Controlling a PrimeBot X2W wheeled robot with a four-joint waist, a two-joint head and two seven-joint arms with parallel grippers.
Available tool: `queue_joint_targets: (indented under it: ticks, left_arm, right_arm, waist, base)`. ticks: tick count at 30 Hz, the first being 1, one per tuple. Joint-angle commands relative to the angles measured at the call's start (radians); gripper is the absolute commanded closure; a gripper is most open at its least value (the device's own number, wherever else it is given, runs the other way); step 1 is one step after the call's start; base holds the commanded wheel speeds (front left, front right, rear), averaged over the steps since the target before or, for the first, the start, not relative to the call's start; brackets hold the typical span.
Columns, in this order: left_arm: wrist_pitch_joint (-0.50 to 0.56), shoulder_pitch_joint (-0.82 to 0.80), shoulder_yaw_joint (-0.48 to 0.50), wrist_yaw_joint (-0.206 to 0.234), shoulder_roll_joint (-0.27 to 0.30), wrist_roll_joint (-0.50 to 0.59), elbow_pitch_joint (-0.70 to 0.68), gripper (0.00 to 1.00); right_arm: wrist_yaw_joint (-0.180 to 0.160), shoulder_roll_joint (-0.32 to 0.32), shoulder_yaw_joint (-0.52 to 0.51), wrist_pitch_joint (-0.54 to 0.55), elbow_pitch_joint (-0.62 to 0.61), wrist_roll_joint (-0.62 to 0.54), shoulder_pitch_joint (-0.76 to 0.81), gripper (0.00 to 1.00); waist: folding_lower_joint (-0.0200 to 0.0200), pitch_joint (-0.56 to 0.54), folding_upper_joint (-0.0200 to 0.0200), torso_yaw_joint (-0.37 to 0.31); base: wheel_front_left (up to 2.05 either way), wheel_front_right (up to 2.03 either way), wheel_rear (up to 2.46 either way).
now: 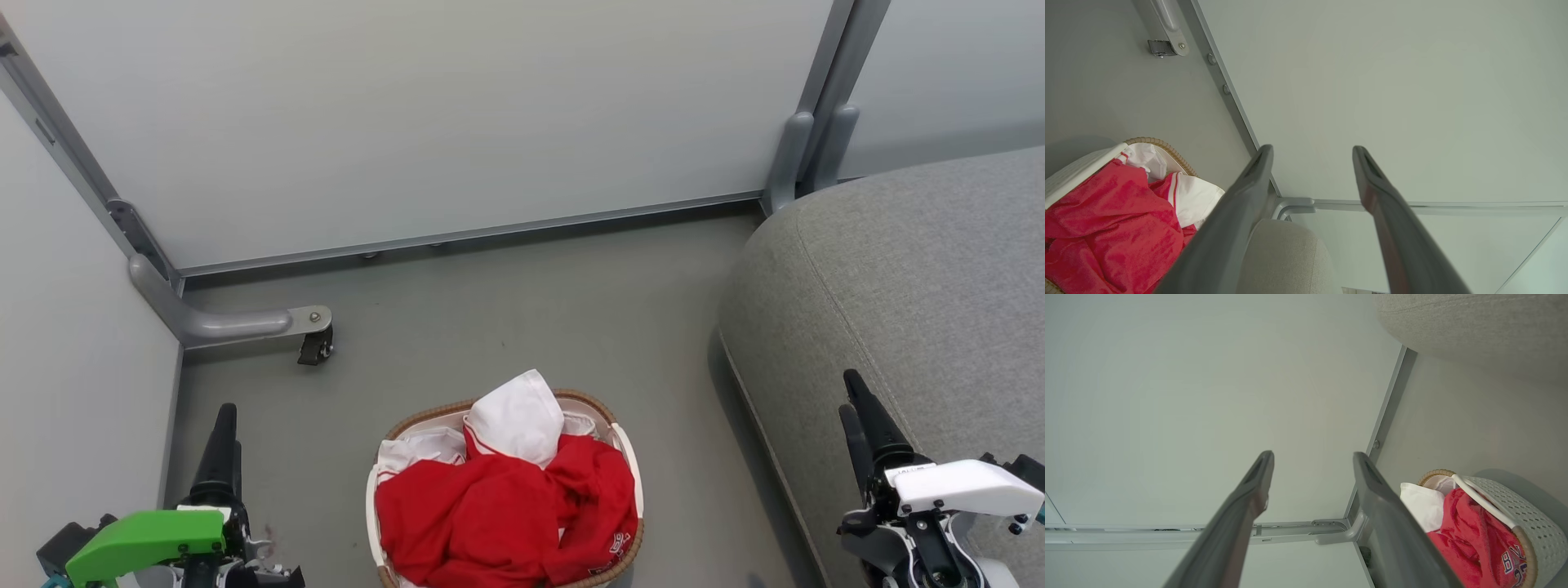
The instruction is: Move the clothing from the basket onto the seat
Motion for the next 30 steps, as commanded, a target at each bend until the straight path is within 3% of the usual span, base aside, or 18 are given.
queue_joint_targets:
  ticks: [1,12,30]
  left_arm:
    - [-0.01,-0.033,0.002,-0.002,0.01,0.048,-0.012,0.0]
    - [-0.059,-0.039,-0.021,-0.004,0.019,0.302,-0.005,0.0]
    - [-0.127,-0.04,-0.07,0.007,0.039,0.635,0.008,0.0]
  right_arm:
    - [0.0,-0.015,0.005,-0.012,-0.019,-0.042,-0.03,0.0]
    - [0.0,-0.037,0.042,-0.061,-0.022,-0.298,-0.051,0.0]
    - [0.0,-0.063,0.095,-0.128,-0.002,-0.585,-0.072,0.0]
  waist:
    - [0.0,0.001,0.0,0.0]
    - [0.0,0.006,0.0,0.0]
    - [0.0,0.011,0.0,-0.001]
  base:
    - [0.0,0.0,0.0]
    - [0.0,0.0,0.0]
    - [0.0,0.0,0.0]
